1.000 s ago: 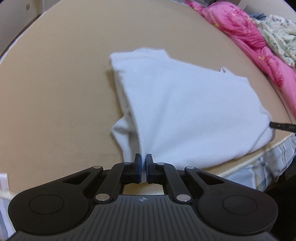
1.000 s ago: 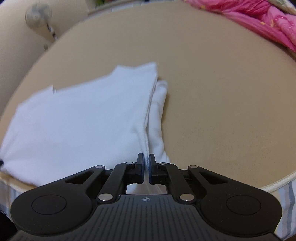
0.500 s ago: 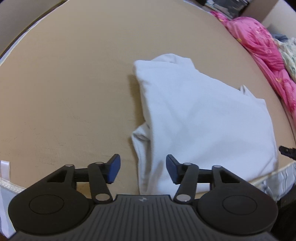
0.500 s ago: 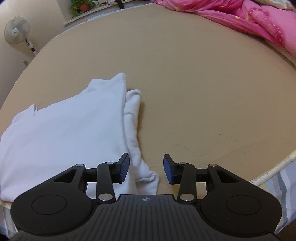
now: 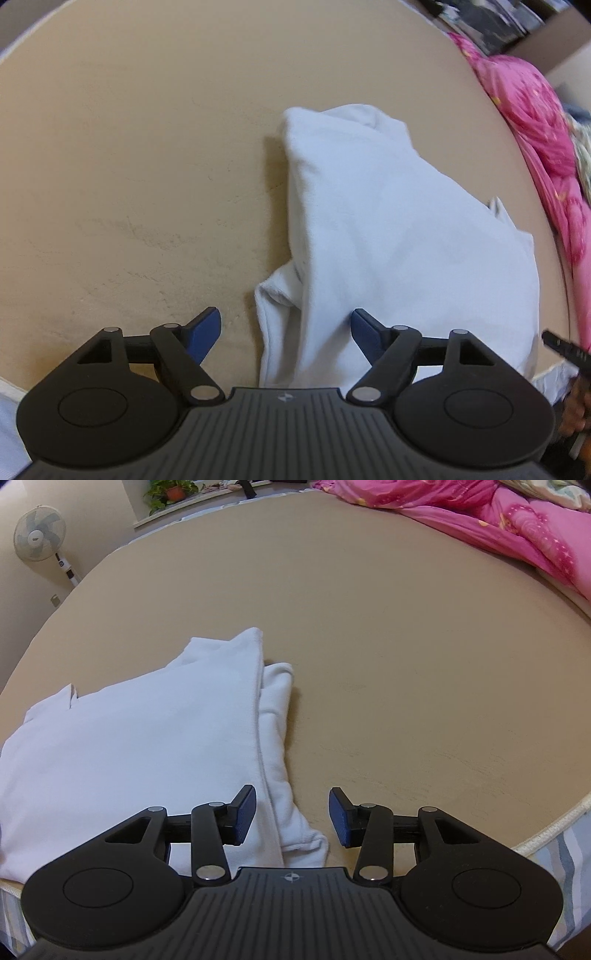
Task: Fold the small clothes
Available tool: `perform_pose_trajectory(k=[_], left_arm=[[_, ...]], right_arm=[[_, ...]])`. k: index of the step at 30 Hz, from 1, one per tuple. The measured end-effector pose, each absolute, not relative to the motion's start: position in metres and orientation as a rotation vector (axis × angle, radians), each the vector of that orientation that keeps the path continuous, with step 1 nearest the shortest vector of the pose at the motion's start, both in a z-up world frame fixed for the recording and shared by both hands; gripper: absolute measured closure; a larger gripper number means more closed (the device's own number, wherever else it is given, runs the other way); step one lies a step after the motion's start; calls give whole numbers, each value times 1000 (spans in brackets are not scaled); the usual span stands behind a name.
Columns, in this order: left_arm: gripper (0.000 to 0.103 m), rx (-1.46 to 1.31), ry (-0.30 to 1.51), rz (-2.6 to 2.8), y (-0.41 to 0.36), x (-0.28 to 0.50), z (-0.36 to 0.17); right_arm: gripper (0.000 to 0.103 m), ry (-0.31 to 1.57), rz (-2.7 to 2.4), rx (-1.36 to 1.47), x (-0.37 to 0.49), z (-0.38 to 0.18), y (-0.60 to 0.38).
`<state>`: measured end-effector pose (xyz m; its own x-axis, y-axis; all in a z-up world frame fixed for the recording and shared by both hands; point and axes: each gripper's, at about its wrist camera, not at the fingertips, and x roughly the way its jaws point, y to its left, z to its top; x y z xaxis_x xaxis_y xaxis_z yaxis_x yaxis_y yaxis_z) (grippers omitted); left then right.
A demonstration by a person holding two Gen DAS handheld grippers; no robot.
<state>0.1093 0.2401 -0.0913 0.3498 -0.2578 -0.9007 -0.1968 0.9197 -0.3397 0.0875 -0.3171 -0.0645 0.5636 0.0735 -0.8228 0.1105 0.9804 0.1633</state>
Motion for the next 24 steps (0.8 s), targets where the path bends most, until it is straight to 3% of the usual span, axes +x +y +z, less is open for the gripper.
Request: perform_pose_trajectory(k=[5, 10, 11, 15, 19, 21, 24], left_arm=[[19, -449, 1195, -51, 231, 120, -97], [24, -381, 1160, -88, 209, 124, -95], [27, -383, 1157, -86, 208, 125, -96], [63, -471, 1158, -123, 212, 127, -100], [64, -472, 1163, -143, 212, 127, -100], [79, -467, 1158, -148, 212, 127, -99], [84, -422, 1121, -174, 206, 124, -90]], right_arm=[[57, 967, -14, 218, 90, -63, -314], [57, 959, -16, 236, 92, -62, -315], [57, 958, -15, 240, 92, -62, -315], [57, 948, -19, 250, 94, -61, -315], [57, 950, -24, 246, 94, -61, -312], [57, 949, -28, 246, 95, -61, -310], [57, 945, -42, 250, 95, -61, -308]])
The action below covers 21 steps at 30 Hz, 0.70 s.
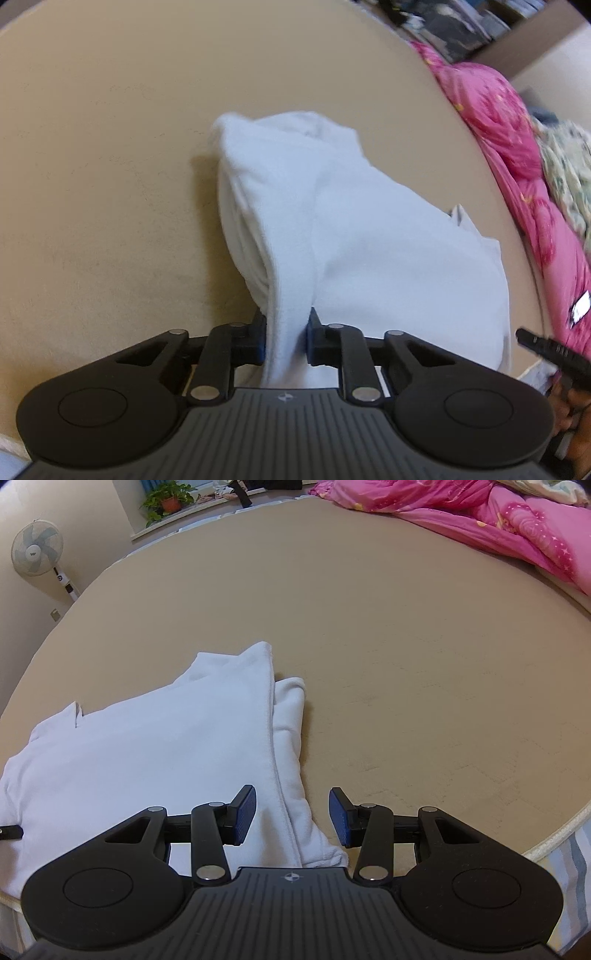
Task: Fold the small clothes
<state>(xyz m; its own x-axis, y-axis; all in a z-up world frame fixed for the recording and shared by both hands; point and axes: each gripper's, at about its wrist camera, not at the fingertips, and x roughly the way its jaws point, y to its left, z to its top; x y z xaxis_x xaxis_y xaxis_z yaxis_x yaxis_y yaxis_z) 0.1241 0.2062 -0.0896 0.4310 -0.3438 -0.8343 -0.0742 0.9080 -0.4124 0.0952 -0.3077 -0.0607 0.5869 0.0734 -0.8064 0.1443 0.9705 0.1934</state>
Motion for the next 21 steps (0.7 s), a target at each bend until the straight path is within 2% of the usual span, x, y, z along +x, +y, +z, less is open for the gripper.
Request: perform_pose_trajectory(k=[11, 16, 18, 21], left_arm=[[86, -482, 936, -230, 234, 68, -25], [85, -471, 1017, -77, 274, 53, -38], [85, -434, 1081, -45, 269, 58, -49], [85, -336, 1062, -36, 242, 63, -36]], right_arm=[[57, 883, -74, 293, 94, -53, -300], [57, 864, -60, 289, 94, -49, -300], [57, 851, -54, 301, 95, -47, -303], [57, 834, -47, 323, 96, -44, -308]])
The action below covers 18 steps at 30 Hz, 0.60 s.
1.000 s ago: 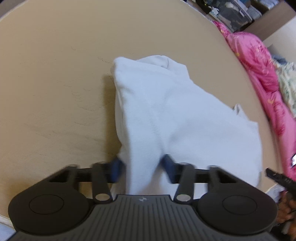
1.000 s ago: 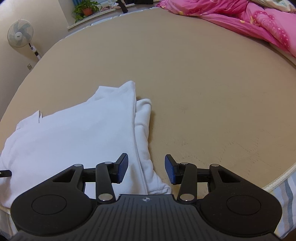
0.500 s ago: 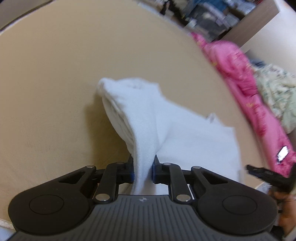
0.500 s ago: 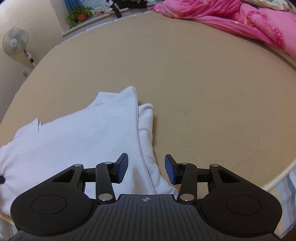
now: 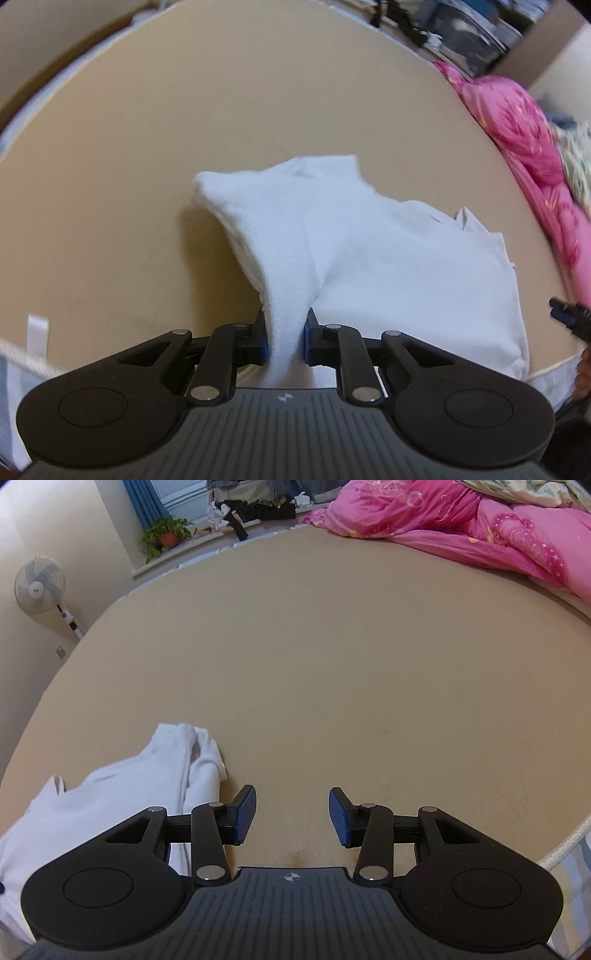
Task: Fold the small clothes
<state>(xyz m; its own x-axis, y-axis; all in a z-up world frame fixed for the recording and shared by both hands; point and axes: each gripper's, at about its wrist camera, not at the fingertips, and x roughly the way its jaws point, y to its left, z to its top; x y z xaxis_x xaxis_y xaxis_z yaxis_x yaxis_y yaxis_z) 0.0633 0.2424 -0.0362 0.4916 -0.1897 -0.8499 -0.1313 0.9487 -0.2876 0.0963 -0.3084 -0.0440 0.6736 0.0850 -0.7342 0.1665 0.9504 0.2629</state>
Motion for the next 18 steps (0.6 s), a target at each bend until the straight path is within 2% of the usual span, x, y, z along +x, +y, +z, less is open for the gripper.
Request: perform_pose_trajectory(k=[5, 10, 13, 14, 15, 17, 18], left_arm=[[85, -315, 1002, -116, 186, 79, 7], [85, -218, 981, -234, 67, 106, 40], [84, -161, 1003, -275, -17, 133, 42], [81, -147, 1017, -282, -39, 137, 34], [73, -128, 1040, -292, -63, 144, 29], [52, -94, 1107, -321, -100, 154, 17], [51, -83, 1128, -351, -114, 152, 16]], right_arm=[[57, 807, -18, 350, 94, -39, -313], [57, 770, 9, 329, 90, -30, -319], [57, 766, 1, 339, 89, -30, -327], [57, 765, 1, 341, 88, -30, -328], [57, 765, 2, 344, 88, -30, -330], [57, 767, 0, 350, 88, -31, -332], [57, 767, 0, 353, 88, -31, -332]])
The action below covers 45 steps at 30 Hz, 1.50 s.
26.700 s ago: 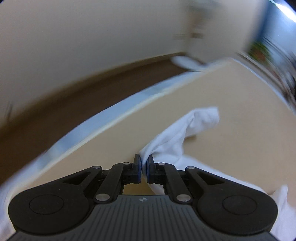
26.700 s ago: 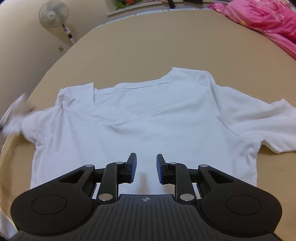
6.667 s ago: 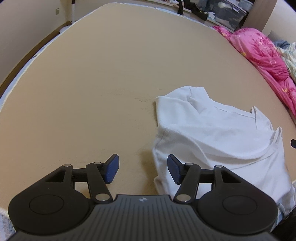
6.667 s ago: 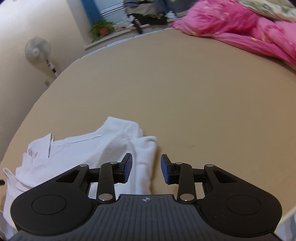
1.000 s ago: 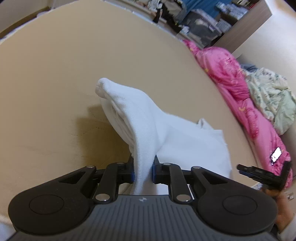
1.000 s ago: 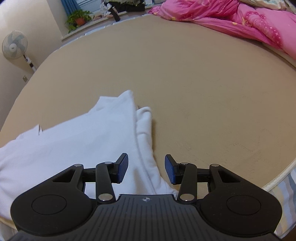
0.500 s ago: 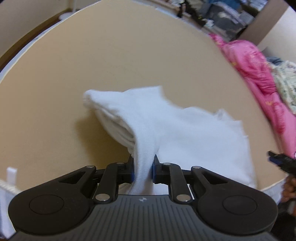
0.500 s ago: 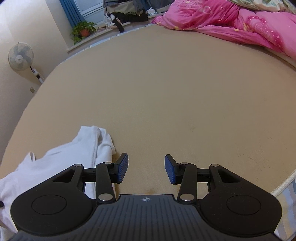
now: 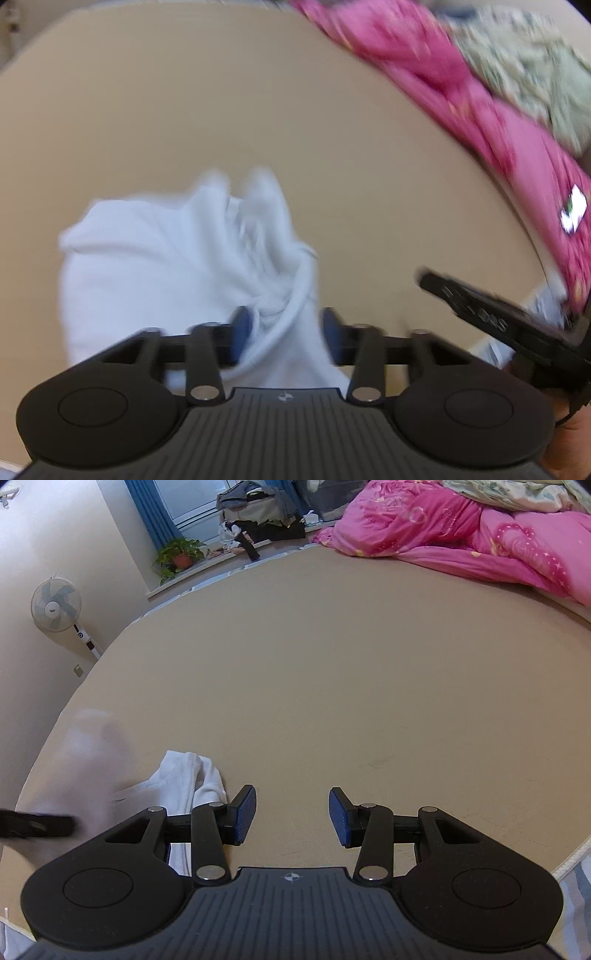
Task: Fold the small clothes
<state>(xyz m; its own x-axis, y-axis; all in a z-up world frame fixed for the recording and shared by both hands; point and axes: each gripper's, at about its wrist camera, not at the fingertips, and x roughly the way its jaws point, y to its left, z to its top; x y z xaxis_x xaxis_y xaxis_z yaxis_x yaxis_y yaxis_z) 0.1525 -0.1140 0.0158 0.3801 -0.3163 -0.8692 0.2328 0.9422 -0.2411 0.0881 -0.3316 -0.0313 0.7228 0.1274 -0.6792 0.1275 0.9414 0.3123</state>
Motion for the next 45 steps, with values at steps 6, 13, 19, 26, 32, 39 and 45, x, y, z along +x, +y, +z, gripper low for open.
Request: perform_pose_trajectory(k=[6, 13, 19, 26, 32, 39, 45], left_arm=[[39, -49, 1002, -436, -81, 114, 38], [39, 123, 855, -294, 27, 65, 49], [34, 117, 819, -158, 93, 47, 20], [34, -82, 913, 9, 142, 65, -6], [34, -82, 932, -5, 142, 74, -12], [34, -124, 937, -53, 125, 88, -16], [32, -130, 945, -146, 112, 89, -16]], right_arm=[[57, 771, 16, 346, 87, -31, -330], [57, 773, 35, 324, 87, -29, -320], [57, 773, 34, 294, 86, -29, -312], [57, 757, 14, 260, 82, -30, -306], [58, 741, -13, 271, 82, -32, -309], [67, 711, -7, 345, 81, -32, -319], [51, 847, 183, 428, 96, -49, -302]])
